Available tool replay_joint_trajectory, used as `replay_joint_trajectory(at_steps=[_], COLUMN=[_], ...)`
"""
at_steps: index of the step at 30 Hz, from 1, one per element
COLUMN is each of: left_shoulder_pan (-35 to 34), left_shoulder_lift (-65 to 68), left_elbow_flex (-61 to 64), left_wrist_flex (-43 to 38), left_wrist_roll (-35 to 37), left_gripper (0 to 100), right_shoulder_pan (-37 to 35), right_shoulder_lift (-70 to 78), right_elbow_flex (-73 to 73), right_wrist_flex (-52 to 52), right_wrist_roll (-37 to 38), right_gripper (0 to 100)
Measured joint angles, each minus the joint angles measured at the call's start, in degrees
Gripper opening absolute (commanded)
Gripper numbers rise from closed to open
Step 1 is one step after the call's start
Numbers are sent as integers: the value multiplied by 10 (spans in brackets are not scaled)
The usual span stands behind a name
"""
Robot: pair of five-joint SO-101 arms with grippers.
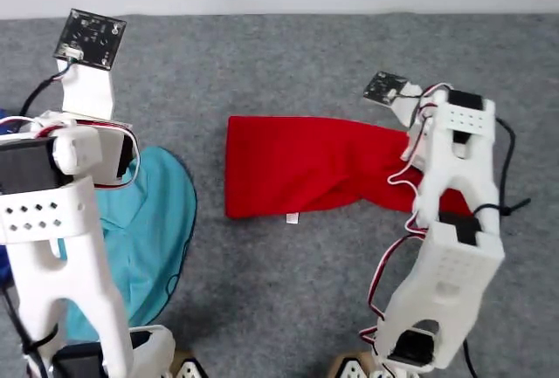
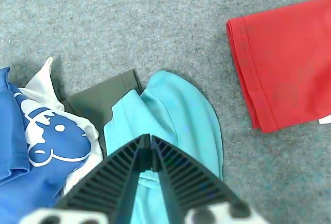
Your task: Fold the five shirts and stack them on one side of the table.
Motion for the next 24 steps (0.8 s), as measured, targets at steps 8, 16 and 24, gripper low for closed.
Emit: replay_joint_trajectory(at_steps=[8,16,24], left_shoulder_pan=[0,0,0], left_shoulder_lift=[0,0,0], left_elbow_flex=[0,0,0], left_wrist_flex=[0,0,0], left_wrist_roll=[0,0,0], left_gripper=[7,7,7], right_shoulder_pan=[-13,-62,-68], right_shoulder_lift=[-12,-120,-143], right_elbow_flex=[-2,-2,-2], right_wrist_flex=[63,186,176], right_wrist_roll=[-78,-172,-203], right_gripper=[113,95,91])
